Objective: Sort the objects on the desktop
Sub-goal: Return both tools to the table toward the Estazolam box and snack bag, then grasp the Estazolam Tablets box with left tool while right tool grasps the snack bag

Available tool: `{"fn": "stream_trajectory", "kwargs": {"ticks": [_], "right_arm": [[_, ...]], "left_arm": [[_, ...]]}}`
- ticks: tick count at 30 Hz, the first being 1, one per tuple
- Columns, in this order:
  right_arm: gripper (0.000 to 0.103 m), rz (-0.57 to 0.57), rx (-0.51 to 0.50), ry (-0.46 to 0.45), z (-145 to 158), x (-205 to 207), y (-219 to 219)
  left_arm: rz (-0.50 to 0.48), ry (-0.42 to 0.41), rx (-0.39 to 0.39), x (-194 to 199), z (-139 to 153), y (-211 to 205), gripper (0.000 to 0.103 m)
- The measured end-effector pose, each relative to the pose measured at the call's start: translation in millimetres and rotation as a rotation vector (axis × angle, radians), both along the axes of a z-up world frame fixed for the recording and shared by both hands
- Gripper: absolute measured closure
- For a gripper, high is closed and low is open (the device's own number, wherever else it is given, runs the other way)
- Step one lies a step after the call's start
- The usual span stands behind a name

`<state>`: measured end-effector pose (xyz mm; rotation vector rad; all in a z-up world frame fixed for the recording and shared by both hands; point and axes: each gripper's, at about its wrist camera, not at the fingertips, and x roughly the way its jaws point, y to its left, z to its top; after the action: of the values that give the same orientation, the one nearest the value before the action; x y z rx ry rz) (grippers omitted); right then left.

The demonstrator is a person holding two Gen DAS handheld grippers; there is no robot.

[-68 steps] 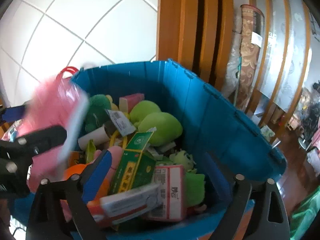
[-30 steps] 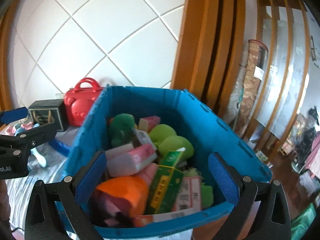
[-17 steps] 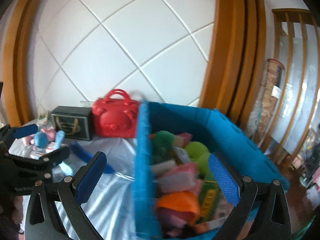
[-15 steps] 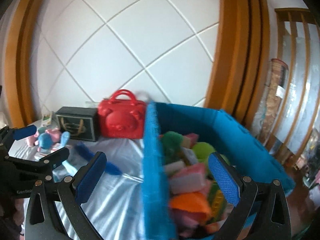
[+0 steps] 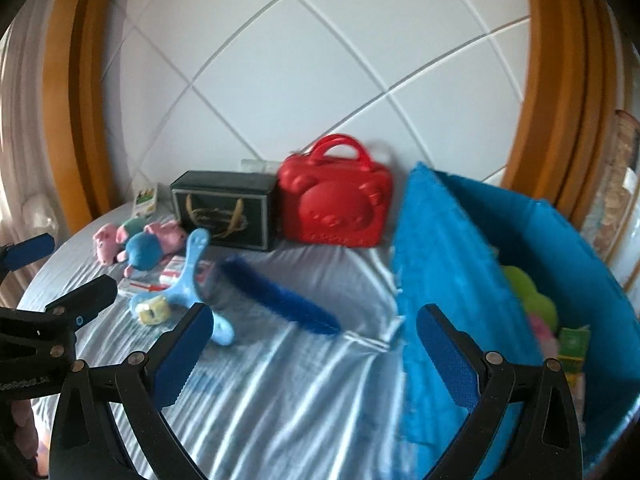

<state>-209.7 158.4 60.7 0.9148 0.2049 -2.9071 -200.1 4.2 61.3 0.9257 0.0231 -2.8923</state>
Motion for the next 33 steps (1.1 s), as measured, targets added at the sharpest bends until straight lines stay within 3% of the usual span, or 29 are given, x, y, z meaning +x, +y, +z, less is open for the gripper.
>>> {"fn": "stream_trajectory", "kwargs": {"ticks": [7, 11, 16, 20, 24, 33], "right_arm": [[0.0, 0.053, 0.006, -0.042, -18, -33, -27], [0.0, 0.079, 0.008, -0.09, -38, -56, -34], [0.0, 0.091, -0.008, -0.198, -82, -94, -33], [0.0, 0.099, -0.021, -0.302, -126, -125, -33], [0.0, 0.117, -0.031, -0.391, -161, -144, -37], [0.0, 0.156, -0.013, -0.498, -203, -171, -55]], "left_arm": [[0.072, -0.067, -0.002, -16, -35, -44, 0.0], [0.124, -0.163, 0.034, -32, -79, -84, 0.0], [0.191, -0.304, 0.032, -50, -142, -116, 0.0], [0.178, -0.4, 0.111, -68, -186, -123, 0.0], [0.14, -0.465, 0.123, -91, -214, -111, 0.001], [0.097, -0.588, 0.185, -130, -274, -100, 0.042]]}}
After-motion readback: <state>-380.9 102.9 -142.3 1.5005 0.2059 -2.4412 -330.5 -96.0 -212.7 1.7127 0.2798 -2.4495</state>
